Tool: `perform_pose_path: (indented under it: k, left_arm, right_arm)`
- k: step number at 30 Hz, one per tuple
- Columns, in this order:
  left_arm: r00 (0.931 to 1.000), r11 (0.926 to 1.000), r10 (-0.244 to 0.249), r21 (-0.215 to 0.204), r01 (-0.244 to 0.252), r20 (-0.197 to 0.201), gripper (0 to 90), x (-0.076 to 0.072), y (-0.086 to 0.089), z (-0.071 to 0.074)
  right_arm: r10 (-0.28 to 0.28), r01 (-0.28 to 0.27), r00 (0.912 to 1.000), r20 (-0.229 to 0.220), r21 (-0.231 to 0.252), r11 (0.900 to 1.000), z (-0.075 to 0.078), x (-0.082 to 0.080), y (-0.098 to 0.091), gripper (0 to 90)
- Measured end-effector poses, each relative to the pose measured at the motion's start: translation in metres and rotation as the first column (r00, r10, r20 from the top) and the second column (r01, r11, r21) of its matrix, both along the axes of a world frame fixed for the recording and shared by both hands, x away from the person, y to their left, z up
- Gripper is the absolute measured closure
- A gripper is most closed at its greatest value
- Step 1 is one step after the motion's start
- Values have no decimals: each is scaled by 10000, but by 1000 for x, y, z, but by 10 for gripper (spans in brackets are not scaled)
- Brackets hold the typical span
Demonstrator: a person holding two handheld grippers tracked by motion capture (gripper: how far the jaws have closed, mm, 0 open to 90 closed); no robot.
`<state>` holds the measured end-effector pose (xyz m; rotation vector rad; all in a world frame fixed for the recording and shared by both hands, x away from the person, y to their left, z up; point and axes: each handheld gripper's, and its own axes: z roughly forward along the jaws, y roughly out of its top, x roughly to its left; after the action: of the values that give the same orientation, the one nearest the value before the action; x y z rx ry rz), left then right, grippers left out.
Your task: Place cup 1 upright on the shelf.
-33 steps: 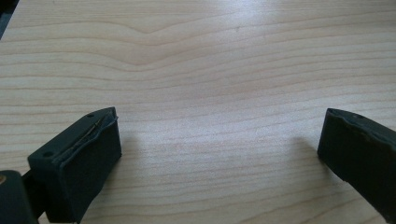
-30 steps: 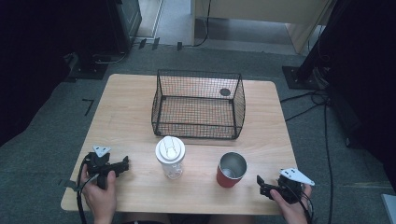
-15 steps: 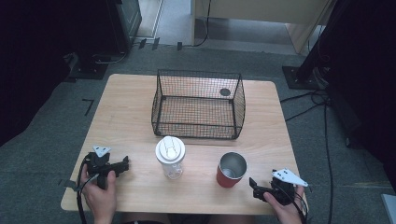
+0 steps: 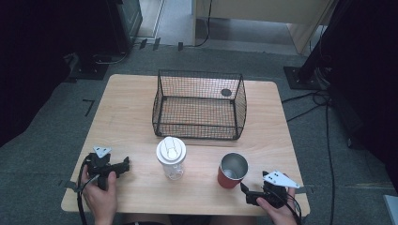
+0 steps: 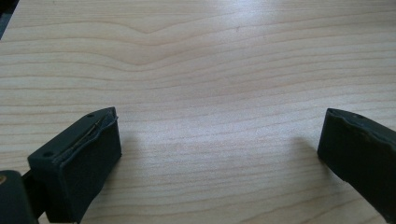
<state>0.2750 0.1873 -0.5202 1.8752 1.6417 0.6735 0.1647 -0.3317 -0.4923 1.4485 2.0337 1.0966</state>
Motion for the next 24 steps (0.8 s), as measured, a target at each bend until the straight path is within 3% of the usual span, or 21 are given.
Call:
perform_pose_path:
  k: [14, 24]
  left_arm:
    - [10000, 10000, 0, 1, 0, 0, 0, 0, 0, 0]
    - [10000, 10000, -1, 1, 1, 0, 0, 0, 0, 0]
  right_arm:
    - [687, -688, 9976, 81, 161, 9975, 3, -2, 12, 36]
    - [993, -1020, 9938, 494, 557, 9932, 16, -2, 26, 36]
